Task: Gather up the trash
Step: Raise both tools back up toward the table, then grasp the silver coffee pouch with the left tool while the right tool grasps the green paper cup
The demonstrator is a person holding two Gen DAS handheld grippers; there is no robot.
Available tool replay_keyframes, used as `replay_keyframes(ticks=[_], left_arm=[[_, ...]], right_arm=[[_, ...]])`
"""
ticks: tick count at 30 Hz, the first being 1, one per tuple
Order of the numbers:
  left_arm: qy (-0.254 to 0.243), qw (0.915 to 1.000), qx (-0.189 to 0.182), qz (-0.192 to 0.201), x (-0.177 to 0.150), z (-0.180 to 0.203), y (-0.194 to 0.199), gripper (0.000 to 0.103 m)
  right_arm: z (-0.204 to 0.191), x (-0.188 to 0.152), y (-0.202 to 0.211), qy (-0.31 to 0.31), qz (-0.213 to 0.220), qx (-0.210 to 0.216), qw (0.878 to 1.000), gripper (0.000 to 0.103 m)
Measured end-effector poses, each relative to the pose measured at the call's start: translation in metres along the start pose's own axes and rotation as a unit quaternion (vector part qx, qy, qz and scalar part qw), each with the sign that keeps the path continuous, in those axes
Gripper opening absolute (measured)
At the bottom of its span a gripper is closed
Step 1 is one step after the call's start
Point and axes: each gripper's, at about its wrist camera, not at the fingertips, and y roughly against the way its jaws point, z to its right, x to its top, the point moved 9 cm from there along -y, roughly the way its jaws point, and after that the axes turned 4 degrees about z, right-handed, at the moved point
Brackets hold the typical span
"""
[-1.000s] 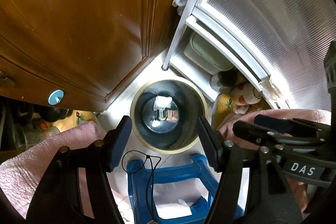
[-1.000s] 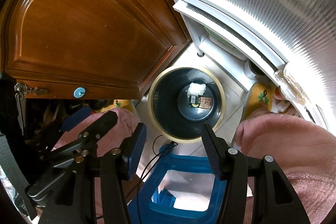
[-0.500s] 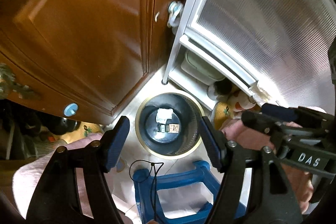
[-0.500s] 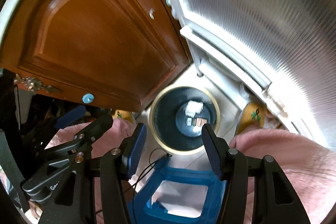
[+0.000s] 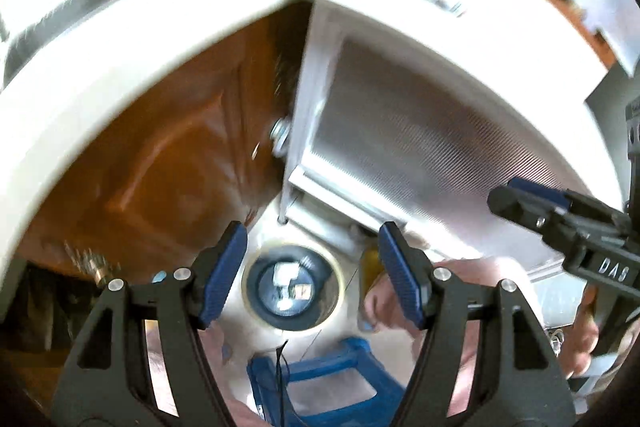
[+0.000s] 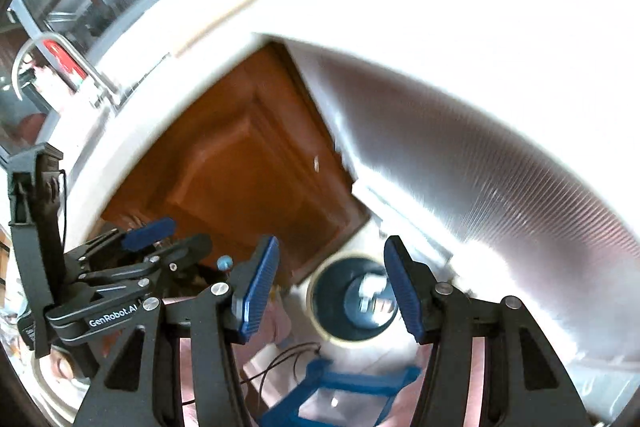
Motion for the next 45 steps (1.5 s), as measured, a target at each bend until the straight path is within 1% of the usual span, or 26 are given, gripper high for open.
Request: replay_keyframes(ticks=[1,3,6,8,10,13,15,18,21,24,28,31,34,37,39,42,45], left_arm=[[-0.006,0.9999,-0.007,0.006,0.012,0.007,0.008,0.066],[-0.018,0.9996,-0.018,0.014,0.034,0.020,0.020,0.066],[-0.031,0.9987,-0.035,0.021,0.067,0.040,0.035,0.066],[-0.032,0.9980,-0.051,0.022,0.092,0.057,0.042,0.066],[-0.033,0.9975,-0.059,0.021,0.114,0.068,0.044,0.066],[-0.037,0.9973,-0.060,0.021,0.145,0.083,0.045,0.066],[-0.036,0.9971,-0.065,0.018,0.162,0.095,0.042,0.066],[-0.027,0.9969,-0.074,0.011,0.189,0.109,0.032,0.066],[-0.007,0.9963,-0.086,-0.003,0.215,0.116,0.007,0.066],[0.021,0.9956,-0.090,-0.017,0.237,0.121,-0.019,0.066],[0.057,0.9944,-0.083,-0.032,0.258,0.119,-0.054,0.066],[0.083,0.9937,-0.070,-0.028,0.274,0.115,-0.074,0.066],[0.103,0.9921,-0.066,-0.028,0.287,0.111,-0.091,0.066],[0.123,0.9902,-0.057,-0.032,0.293,0.107,-0.106,0.066],[0.131,0.9897,-0.045,-0.036,0.294,0.104,-0.119,0.066],[0.136,0.9893,-0.032,-0.042,0.292,0.101,-0.133,0.066],[0.138,0.9888,-0.023,-0.051,0.286,0.100,-0.146,0.066]], right_arm=[[0.002,0.011,0.013,0.002,0.011,-0.004,1.000,0.063],[0.005,0.037,0.041,0.004,0.036,-0.006,0.999,0.072],[0.010,0.069,0.075,0.008,0.058,-0.008,0.998,0.074],[0.016,0.086,0.092,0.010,0.067,-0.022,0.997,0.075],[0.023,0.105,0.108,0.009,0.077,-0.032,0.996,0.077],[0.040,0.133,0.128,0.002,0.092,-0.045,0.995,0.078],[0.058,0.153,0.138,-0.009,0.097,-0.049,0.994,0.078],[0.085,0.183,0.146,-0.036,0.101,-0.051,0.993,0.079],[0.113,0.216,0.140,-0.052,0.102,-0.070,0.991,0.081],[0.140,0.243,0.125,-0.072,0.096,-0.089,0.989,0.082],[0.171,0.270,0.102,-0.089,0.087,-0.113,0.986,0.082],[0.194,0.292,0.083,-0.097,0.081,-0.133,0.983,0.082],[0.215,0.310,0.066,-0.106,0.083,-0.147,0.980,0.082],[0.233,0.325,0.052,-0.112,0.084,-0.162,0.977,0.082],[0.244,0.332,0.040,-0.115,0.076,-0.170,0.976,0.082],[0.258,0.341,0.019,-0.121,0.065,-0.173,0.975,0.082],[0.264,0.341,-0.003,-0.126,0.049,-0.169,0.976,0.082]])
